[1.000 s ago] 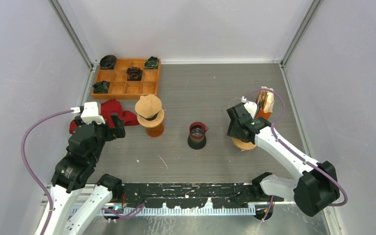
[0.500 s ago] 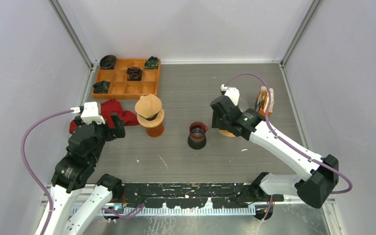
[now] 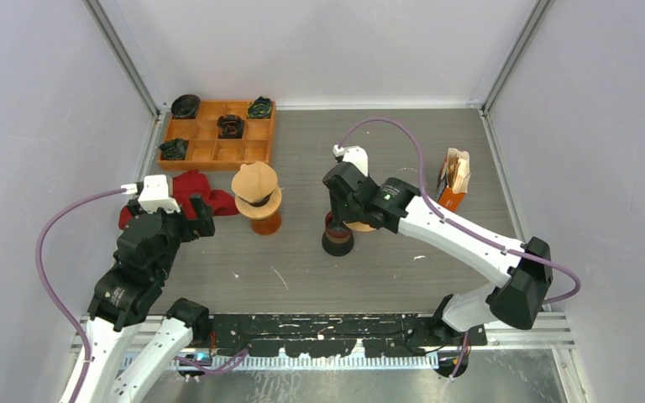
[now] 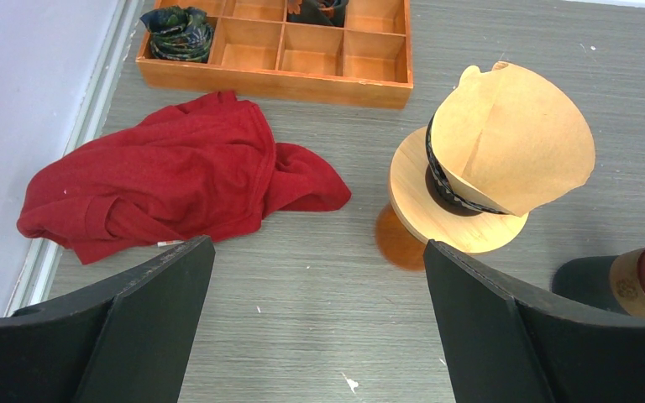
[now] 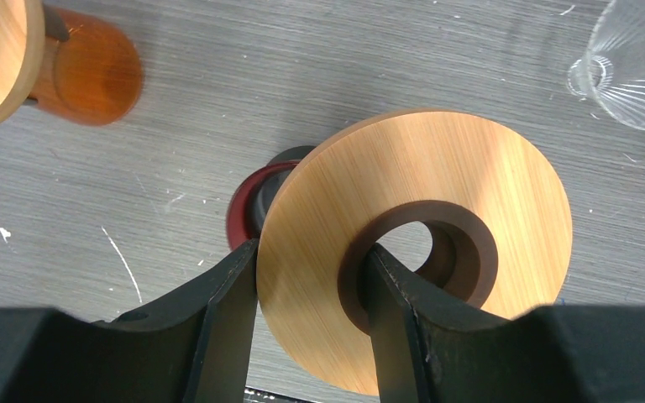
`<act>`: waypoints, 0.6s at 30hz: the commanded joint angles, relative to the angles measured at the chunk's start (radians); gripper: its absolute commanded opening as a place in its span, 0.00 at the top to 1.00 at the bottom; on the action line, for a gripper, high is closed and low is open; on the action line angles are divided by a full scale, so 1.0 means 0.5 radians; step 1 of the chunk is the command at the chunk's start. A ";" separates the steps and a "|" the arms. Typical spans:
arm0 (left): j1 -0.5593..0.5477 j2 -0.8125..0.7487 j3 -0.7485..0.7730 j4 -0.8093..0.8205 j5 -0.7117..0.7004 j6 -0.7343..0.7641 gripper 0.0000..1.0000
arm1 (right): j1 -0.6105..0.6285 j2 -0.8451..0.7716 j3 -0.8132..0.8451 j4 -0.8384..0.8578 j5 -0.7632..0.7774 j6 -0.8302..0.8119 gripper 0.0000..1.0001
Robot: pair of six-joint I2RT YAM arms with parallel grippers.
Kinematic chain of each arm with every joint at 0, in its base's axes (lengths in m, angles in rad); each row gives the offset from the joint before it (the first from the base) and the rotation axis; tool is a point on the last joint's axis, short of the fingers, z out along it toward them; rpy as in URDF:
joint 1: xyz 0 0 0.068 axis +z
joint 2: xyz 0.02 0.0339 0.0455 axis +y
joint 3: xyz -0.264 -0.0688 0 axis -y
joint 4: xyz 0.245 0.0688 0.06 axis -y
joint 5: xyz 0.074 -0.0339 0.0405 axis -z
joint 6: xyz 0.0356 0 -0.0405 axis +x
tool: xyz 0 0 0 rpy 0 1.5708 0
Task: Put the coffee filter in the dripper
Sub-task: Place the connecting ring onto the coffee server.
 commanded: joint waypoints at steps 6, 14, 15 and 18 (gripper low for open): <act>0.014 -0.019 0.007 0.123 -0.011 0.000 0.01 | 0.103 0.142 0.200 0.036 -0.073 -0.062 0.61; 0.013 -0.022 0.003 0.124 -0.010 0.001 0.01 | 0.146 0.290 0.238 0.052 -0.112 -0.070 0.60; 0.014 -0.021 0.005 0.124 -0.011 -0.001 0.01 | 0.147 0.307 0.239 0.053 -0.106 -0.070 0.60; 0.013 -0.020 0.005 0.124 -0.010 -0.001 0.01 | 0.155 0.339 0.244 0.057 -0.096 -0.077 0.60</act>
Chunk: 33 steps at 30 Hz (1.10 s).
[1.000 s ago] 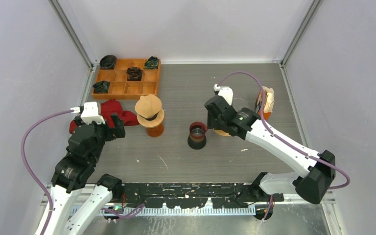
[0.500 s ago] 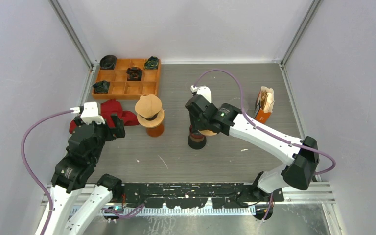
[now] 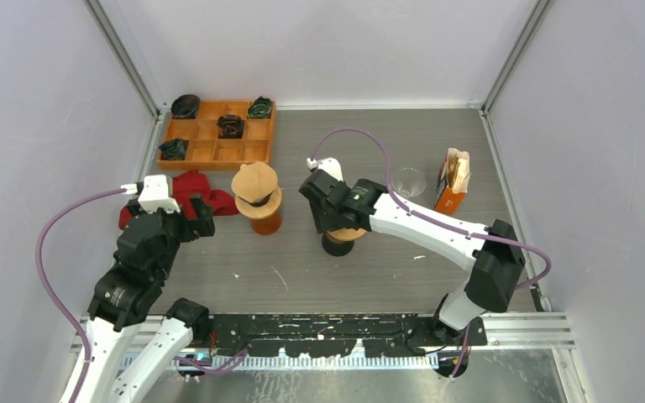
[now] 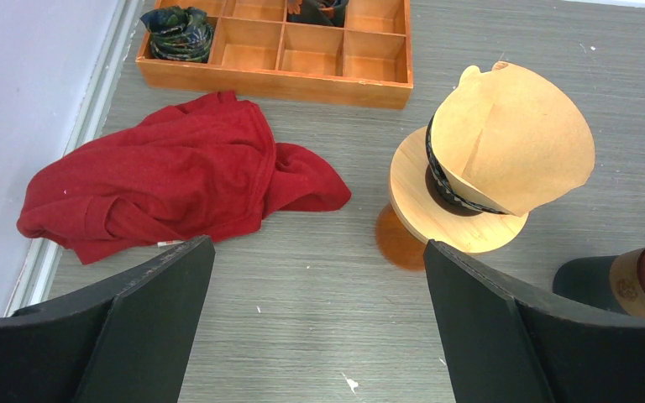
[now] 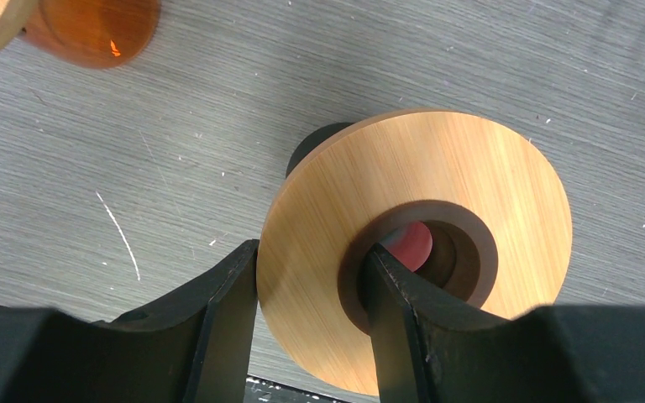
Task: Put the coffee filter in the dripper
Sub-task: Place the connecting ring onto the coffee server.
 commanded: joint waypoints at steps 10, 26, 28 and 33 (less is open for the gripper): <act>0.014 -0.020 0.003 0.123 -0.012 0.003 0.01 | 0.021 0.094 0.129 0.081 0.023 -0.050 0.57; 0.014 -0.020 0.003 0.123 -0.010 0.001 0.01 | 0.024 0.172 0.188 0.084 -0.022 -0.063 0.43; 0.014 -0.021 0.003 0.122 -0.008 0.003 0.01 | 0.024 0.166 0.194 0.084 -0.027 -0.066 0.41; 0.014 -0.021 0.004 0.123 -0.008 0.002 0.01 | 0.026 0.147 0.202 0.078 -0.026 -0.064 0.36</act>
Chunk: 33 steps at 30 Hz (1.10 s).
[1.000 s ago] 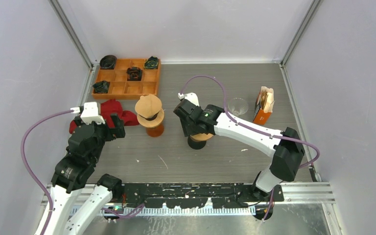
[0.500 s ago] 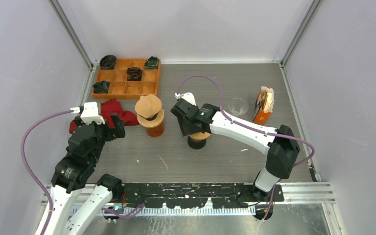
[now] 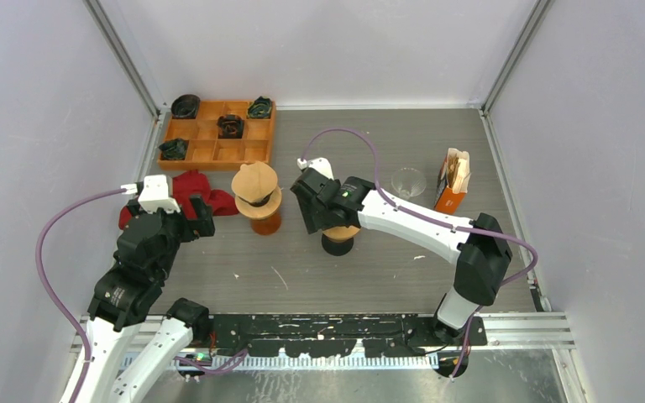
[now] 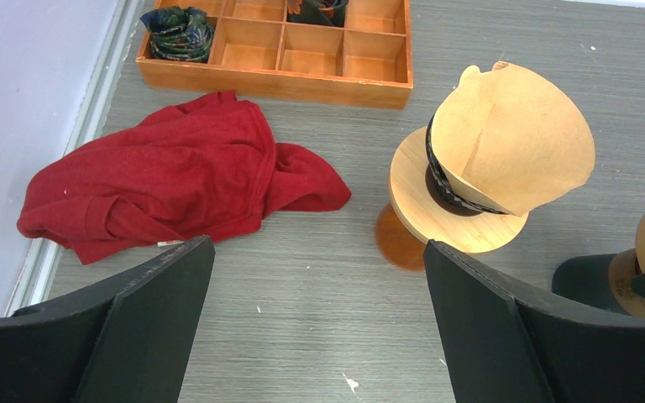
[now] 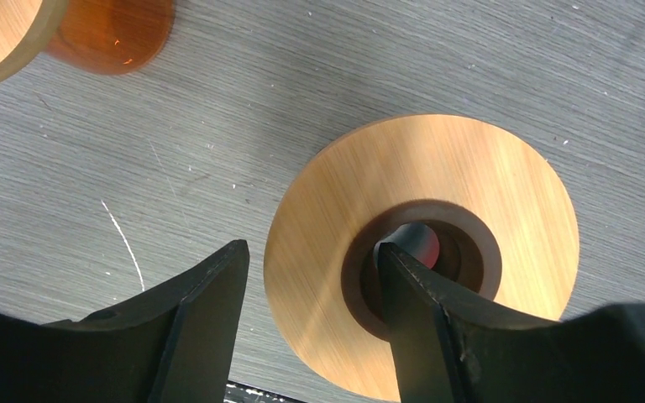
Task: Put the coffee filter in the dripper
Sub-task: Place the connecting ring onto the coffee server, then pick up the coffee dripper from the center of the board.
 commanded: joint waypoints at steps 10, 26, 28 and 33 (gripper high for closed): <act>0.017 -0.019 0.005 0.121 -0.002 0.004 0.01 | 0.021 -0.190 0.140 0.051 0.009 -0.062 0.28; 0.016 -0.029 -0.002 0.136 0.083 0.012 0.01 | -0.245 -0.550 -0.083 0.163 0.335 -0.308 0.19; 0.014 -0.024 -0.002 0.143 0.111 0.013 0.01 | -0.374 -0.602 -0.154 0.214 0.285 -0.331 0.20; 0.015 -0.010 -0.003 0.148 0.148 0.019 0.01 | -0.611 -0.701 -0.337 0.377 0.310 -0.411 0.21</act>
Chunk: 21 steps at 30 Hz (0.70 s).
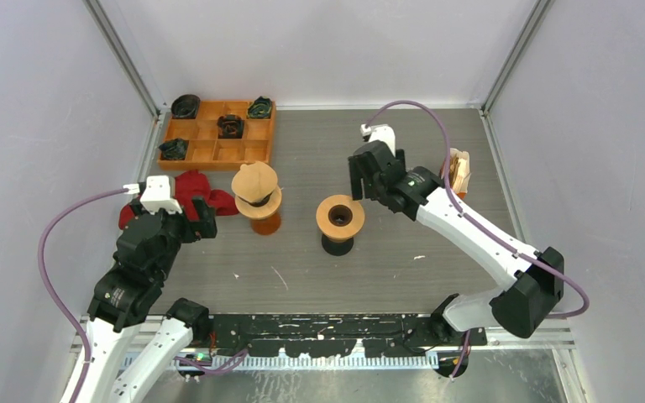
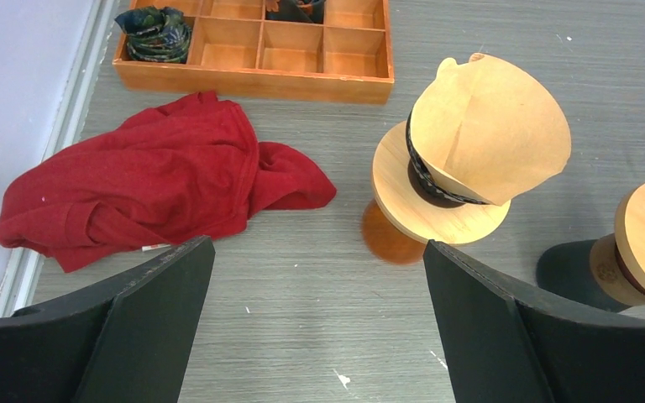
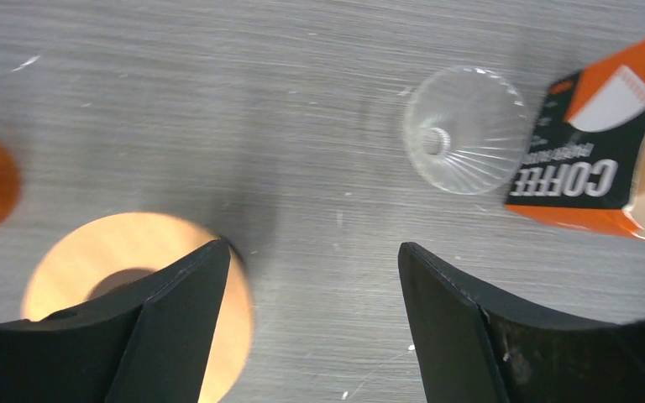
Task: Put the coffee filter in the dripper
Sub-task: Pick up the coffee dripper from the center of the board.
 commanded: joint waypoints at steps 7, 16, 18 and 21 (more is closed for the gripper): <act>0.014 -0.009 0.000 0.150 0.074 0.011 0.01 | -0.406 -0.129 -0.277 0.447 0.085 -0.220 0.24; 0.015 -0.013 -0.003 0.149 0.061 0.016 0.01 | -0.598 0.202 -0.336 0.717 -0.100 -0.327 0.33; 0.014 -0.015 -0.003 0.151 0.058 0.016 0.01 | -0.604 0.294 -0.328 0.751 -0.091 -0.341 0.35; 0.016 -0.008 -0.006 0.152 0.061 0.016 0.01 | -0.610 0.419 -0.303 0.761 -0.071 -0.351 0.36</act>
